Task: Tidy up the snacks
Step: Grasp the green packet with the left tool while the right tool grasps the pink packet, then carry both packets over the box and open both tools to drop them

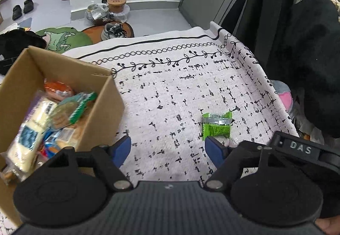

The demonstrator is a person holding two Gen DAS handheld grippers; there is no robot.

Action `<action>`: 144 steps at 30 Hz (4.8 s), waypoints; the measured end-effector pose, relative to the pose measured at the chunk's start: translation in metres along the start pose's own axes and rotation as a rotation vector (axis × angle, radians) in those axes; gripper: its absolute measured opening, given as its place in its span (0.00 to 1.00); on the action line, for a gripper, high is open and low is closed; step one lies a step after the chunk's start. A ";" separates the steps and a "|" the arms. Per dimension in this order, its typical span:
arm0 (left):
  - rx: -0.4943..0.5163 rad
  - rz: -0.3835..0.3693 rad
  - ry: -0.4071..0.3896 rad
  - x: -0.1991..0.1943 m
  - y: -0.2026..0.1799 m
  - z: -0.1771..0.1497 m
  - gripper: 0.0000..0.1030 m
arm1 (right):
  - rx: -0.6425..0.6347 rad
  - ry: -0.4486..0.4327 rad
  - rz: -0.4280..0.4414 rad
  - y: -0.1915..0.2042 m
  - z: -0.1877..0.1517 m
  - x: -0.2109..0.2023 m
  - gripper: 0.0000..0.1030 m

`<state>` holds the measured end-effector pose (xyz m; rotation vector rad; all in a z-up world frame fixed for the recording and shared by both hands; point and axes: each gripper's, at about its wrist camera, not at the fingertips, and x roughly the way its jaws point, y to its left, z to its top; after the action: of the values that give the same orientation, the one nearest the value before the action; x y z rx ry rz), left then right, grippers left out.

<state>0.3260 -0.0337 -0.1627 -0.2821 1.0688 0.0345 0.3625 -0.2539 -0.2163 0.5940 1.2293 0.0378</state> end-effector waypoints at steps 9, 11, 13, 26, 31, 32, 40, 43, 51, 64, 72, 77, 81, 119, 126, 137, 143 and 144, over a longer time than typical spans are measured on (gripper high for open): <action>-0.010 -0.023 0.025 0.027 -0.009 0.014 0.73 | 0.024 0.004 -0.043 -0.005 0.012 0.019 0.30; -0.001 -0.039 0.025 0.031 -0.016 0.016 0.73 | 0.017 -0.022 -0.063 -0.007 0.014 0.016 0.29; 0.011 -0.052 0.020 0.034 -0.023 0.017 0.73 | 0.030 -0.033 -0.068 -0.012 0.017 0.014 0.29; 0.037 -0.087 0.034 0.062 -0.058 0.018 0.73 | 0.099 -0.110 -0.137 -0.029 0.027 0.000 0.30; 0.010 -0.034 0.084 0.082 -0.054 0.016 0.58 | 0.080 -0.109 -0.139 -0.026 0.025 0.003 0.30; 0.017 -0.019 0.083 0.082 -0.054 0.016 0.53 | 0.074 -0.110 -0.136 -0.025 0.025 0.002 0.29; 0.020 -0.023 0.078 0.062 -0.045 0.013 0.32 | 0.039 -0.117 -0.065 -0.017 0.023 -0.003 0.28; 0.018 -0.018 0.070 0.052 -0.043 0.012 0.32 | 0.010 -0.138 -0.044 -0.011 0.020 -0.010 0.28; 0.021 -0.016 0.039 0.017 -0.037 0.012 0.32 | -0.080 -0.170 0.011 0.007 0.010 -0.025 0.28; 0.001 -0.009 -0.034 -0.052 -0.008 0.007 0.32 | -0.107 -0.242 0.028 0.013 -0.015 -0.069 0.28; -0.030 -0.010 -0.070 -0.083 0.009 -0.009 0.32 | -0.146 -0.277 0.033 0.023 -0.038 -0.095 0.28; -0.041 -0.008 -0.093 -0.101 0.019 -0.015 0.32 | -0.163 -0.280 0.049 0.034 -0.055 -0.104 0.28; -0.053 -0.007 -0.115 -0.115 0.028 -0.017 0.32 | -0.177 -0.283 0.063 0.045 -0.065 -0.110 0.28; -0.237 0.070 -0.126 -0.155 0.151 -0.026 0.37 | -0.337 -0.230 0.140 0.154 -0.120 -0.101 0.28; -0.270 0.099 -0.122 -0.155 0.168 -0.026 0.46 | -0.351 -0.217 0.140 0.166 -0.121 -0.095 0.28; -0.270 0.113 -0.136 -0.159 0.178 -0.022 0.57 | -0.354 -0.179 0.280 0.198 -0.120 -0.092 0.35; -0.271 0.115 -0.133 -0.160 0.180 -0.021 0.61 | -0.347 -0.184 0.276 0.193 -0.118 -0.096 0.57; -0.269 0.114 -0.133 -0.160 0.180 -0.021 0.65 | -0.339 -0.178 0.270 0.188 -0.117 -0.096 0.57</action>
<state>0.2010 0.1519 -0.0713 -0.4549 0.9464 0.2975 0.2778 -0.0788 -0.0730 0.4509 0.9365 0.4043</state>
